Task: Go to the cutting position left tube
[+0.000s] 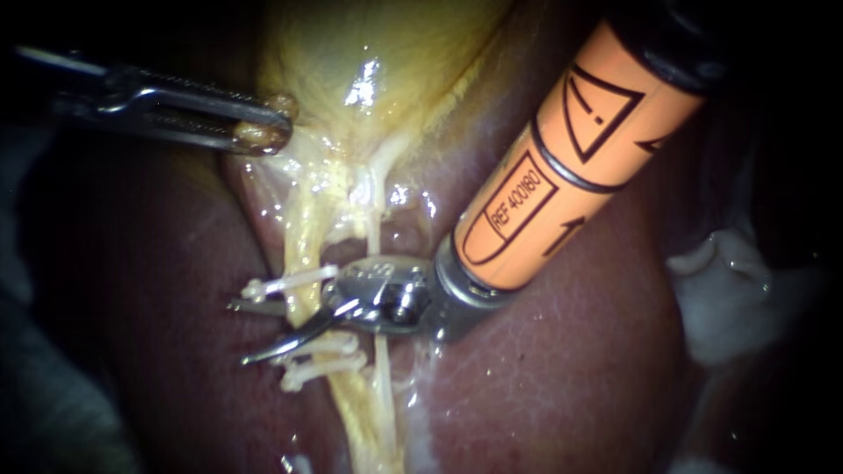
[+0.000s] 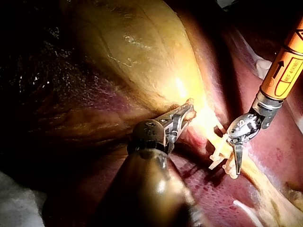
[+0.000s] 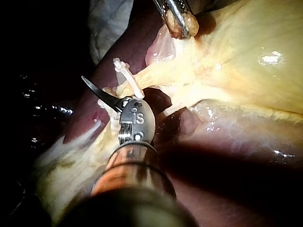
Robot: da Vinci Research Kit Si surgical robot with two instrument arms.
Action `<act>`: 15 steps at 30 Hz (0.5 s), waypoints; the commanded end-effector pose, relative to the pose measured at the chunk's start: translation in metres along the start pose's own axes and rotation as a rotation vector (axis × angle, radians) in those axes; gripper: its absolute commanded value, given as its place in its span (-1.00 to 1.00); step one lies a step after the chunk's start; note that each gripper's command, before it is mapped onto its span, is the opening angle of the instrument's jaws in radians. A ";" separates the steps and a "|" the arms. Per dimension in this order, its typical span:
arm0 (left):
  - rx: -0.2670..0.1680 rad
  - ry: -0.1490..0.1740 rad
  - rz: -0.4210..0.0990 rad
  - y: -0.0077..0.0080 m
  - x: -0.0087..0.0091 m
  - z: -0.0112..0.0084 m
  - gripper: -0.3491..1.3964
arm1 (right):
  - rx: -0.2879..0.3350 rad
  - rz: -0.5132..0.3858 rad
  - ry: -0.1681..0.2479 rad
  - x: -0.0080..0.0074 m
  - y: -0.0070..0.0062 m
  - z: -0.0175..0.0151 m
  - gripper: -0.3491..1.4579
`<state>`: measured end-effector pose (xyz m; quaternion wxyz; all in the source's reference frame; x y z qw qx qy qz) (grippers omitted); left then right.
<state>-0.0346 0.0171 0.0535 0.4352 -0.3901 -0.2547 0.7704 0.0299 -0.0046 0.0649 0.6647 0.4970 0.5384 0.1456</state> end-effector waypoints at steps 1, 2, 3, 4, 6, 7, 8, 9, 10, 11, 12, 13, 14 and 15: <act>-0.002 0.000 0.001 0.0000 0.0000 -0.0001 -1.00 | 0.006 0.003 0.007 0.0002 -0.0003 0.0000 0.80; -0.002 0.000 0.001 0.0000 0.0000 -0.0001 -1.00 | 0.012 0.002 0.012 0.0004 -0.0006 0.0001 0.80; -0.002 0.000 0.001 0.0000 0.0000 -0.0001 -1.00 | 0.016 0.009 0.014 0.0007 -0.0009 0.0001 0.80; -0.002 0.000 0.001 0.0000 0.0000 -0.0001 -1.00 | 0.019 0.009 0.017 0.0008 -0.0011 0.0002 0.80; -0.002 0.000 0.001 0.0000 0.0000 -0.0001 -1.00 | 0.023 0.009 0.019 0.0010 -0.0014 0.0003 0.80; -0.002 0.000 0.001 0.0000 0.0000 -0.0001 -1.00 | 0.026 0.009 0.021 0.0010 -0.0015 0.0003 0.80; -0.002 0.000 0.001 0.0000 0.0000 -0.0001 -1.00 | 0.027 0.009 0.021 0.0010 -0.0015 0.0003 0.80; -0.002 0.000 0.001 0.0000 0.0000 -0.0001 -1.00 | 0.027 0.008 0.021 0.0010 -0.0016 0.0003 0.80; -0.002 0.000 0.001 0.0000 0.0000 -0.0001 -1.00 | 0.028 0.008 0.021 0.0010 -0.0016 0.0003 0.80; -0.002 0.000 0.001 0.0000 0.0000 -0.0001 -1.00 | 0.028 0.008 0.020 0.0010 -0.0015 0.0003 0.80; -0.002 0.000 0.001 0.0000 0.0000 -0.0001 -1.00 | 0.029 0.008 0.020 0.0010 -0.0015 0.0003 0.80; -0.002 0.000 0.001 0.0000 0.0000 -0.0001 -1.00 | 0.029 0.008 0.020 0.0010 -0.0016 0.0003 0.80; -0.002 0.000 0.001 0.0000 0.0000 -0.0001 -1.00 | 0.029 0.008 0.020 0.0010 -0.0016 0.0002 0.80; -0.002 0.000 0.001 0.0000 0.0000 -0.0001 -1.00 | 0.029 0.008 0.020 0.0010 -0.0016 0.0002 0.80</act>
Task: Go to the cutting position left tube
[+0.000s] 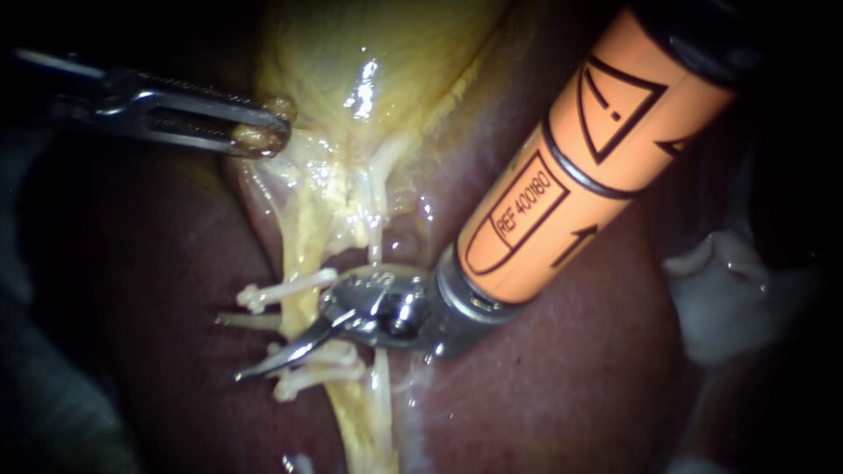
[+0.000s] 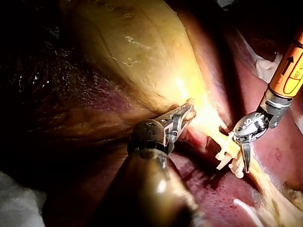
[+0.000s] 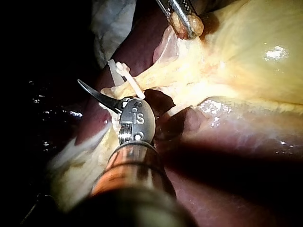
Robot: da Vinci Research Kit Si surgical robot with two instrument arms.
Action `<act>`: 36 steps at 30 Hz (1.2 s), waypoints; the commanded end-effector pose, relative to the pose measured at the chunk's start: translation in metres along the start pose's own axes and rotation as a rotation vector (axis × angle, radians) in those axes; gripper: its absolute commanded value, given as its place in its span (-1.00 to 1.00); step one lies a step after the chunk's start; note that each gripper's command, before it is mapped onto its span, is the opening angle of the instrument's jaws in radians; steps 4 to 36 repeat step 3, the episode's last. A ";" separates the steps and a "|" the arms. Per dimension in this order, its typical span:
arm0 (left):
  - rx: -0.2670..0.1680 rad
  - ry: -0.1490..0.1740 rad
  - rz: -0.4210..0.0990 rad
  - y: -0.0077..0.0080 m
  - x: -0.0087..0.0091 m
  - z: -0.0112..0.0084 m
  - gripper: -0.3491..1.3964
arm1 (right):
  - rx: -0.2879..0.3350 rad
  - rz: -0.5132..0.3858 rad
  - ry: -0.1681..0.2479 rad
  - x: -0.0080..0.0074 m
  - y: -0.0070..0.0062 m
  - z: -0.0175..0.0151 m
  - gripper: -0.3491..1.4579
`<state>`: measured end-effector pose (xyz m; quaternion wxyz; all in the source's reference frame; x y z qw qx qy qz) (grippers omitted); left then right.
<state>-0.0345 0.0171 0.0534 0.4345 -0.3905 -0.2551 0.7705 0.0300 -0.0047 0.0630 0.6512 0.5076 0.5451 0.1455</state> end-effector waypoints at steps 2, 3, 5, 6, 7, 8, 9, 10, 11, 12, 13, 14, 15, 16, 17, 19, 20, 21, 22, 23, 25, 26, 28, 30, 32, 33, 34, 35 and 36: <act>0.000 0.000 0.000 0.0000 0.0000 0.0000 -1.00 | 0.000 -0.001 0.000 0.0000 0.0000 -0.0001 0.80; 0.000 0.000 0.000 0.0000 0.0000 0.0000 -1.00 | -0.003 0.005 0.001 0.0000 0.0000 -0.0001 0.80; 0.000 0.000 0.000 0.0000 0.0000 0.0000 -1.00 | -0.003 0.005 0.001 0.0000 0.0000 -0.0001 0.80; 0.000 0.000 0.000 0.0000 0.0000 0.0000 -1.00 | -0.003 0.005 0.001 0.0000 0.0000 -0.0001 0.80; 0.000 0.000 0.000 0.0000 0.0000 0.0000 -1.00 | -0.003 0.005 0.001 0.0000 0.0000 -0.0001 0.80; 0.000 0.000 0.000 0.0000 0.0000 0.0000 -1.00 | -0.003 0.005 0.001 0.0000 0.0000 -0.0001 0.80; 0.000 0.000 0.000 0.0000 0.0000 0.0000 -1.00 | -0.003 0.005 0.001 0.0000 0.0000 -0.0001 0.80; 0.000 0.000 0.000 0.0000 0.0000 0.0000 -1.00 | -0.003 0.005 0.001 0.0000 0.0000 -0.0001 0.80; 0.000 0.000 0.000 0.0000 0.0000 0.0000 -1.00 | -0.003 0.005 0.001 0.0000 0.0000 -0.0001 0.80; 0.000 0.000 0.000 0.0000 0.0000 0.0000 -1.00 | -0.003 0.005 0.001 0.0000 0.0000 -0.0001 0.80; 0.000 0.000 0.000 0.0000 0.0000 0.0000 -1.00 | -0.003 0.005 0.001 0.0000 0.0000 -0.0001 0.80; 0.000 0.000 0.000 0.0000 0.0000 0.0000 -1.00 | -0.003 0.005 0.001 0.0000 0.0000 -0.0001 0.80; 0.000 0.000 0.000 0.0000 0.0000 0.0000 -1.00 | -0.003 0.005 0.001 0.0000 0.0000 -0.0001 0.80; 0.000 0.000 0.000 0.0000 0.0000 0.0000 -1.00 | -0.003 0.005 0.001 0.0000 0.0000 -0.0001 0.80; 0.000 0.000 0.000 0.0000 0.0000 0.0000 -1.00 | -0.003 0.005 0.001 0.0000 0.0000 -0.0001 0.80; 0.000 0.000 0.000 0.0000 0.0000 0.0000 -1.00 | -0.003 0.005 0.001 0.0000 0.0000 -0.0001 0.80; 0.000 0.000 0.000 0.0000 0.0000 0.0000 -1.00 | -0.003 0.005 0.001 0.0000 0.0000 -0.0001 0.80; 0.000 0.000 0.000 0.0000 0.0000 0.0000 -1.00 | -0.003 0.005 0.001 0.0000 0.0000 -0.0001 0.80; 0.000 0.000 0.000 0.0000 0.0000 0.0000 -1.00 | -0.003 0.005 0.001 0.0000 0.0000 -0.0001 0.80; 0.000 0.000 0.000 0.0000 0.0000 0.0000 -1.00 | -0.003 0.005 0.001 0.0000 0.0000 -0.0001 0.80; 0.000 0.000 0.000 0.0000 0.0000 0.0000 -1.00 | -0.003 0.005 0.001 0.0000 0.0000 -0.0001 0.80; 0.000 0.000 0.000 0.0000 0.0000 0.0000 -1.00 | -0.003 0.005 0.001 0.0000 0.0000 -0.0001 0.80; 0.000 0.000 0.000 0.0000 0.0000 0.0000 -1.00 | -0.003 0.005 0.001 0.0000 0.0000 -0.0001 0.80; 0.000 0.000 0.000 0.0000 0.0000 0.0000 -1.00 | -0.003 0.005 0.001 0.0000 0.0000 -0.0001 0.80; 0.000 0.000 0.000 0.0000 0.0000 0.0000 -1.00 | -0.003 0.005 0.001 0.0000 0.0000 -0.0001 0.80; 0.000 0.000 0.000 0.0000 0.0000 0.0000 -1.00 | -0.003 0.005 0.001 0.0000 0.0000 -0.0001 0.80; 0.000 0.000 0.000 0.0000 0.0000 0.0000 -1.00 | -0.003 0.005 0.001 0.0000 0.0000 -0.0001 0.80; 0.000 0.000 0.000 0.0000 0.0000 0.0000 -1.00 | -0.003 0.005 0.001 0.0000 0.0000 -0.0001 0.80; 0.000 0.000 0.000 0.0000 0.0000 0.0000 -1.00 | -0.003 0.005 0.001 0.0000 0.0000 -0.0001 0.80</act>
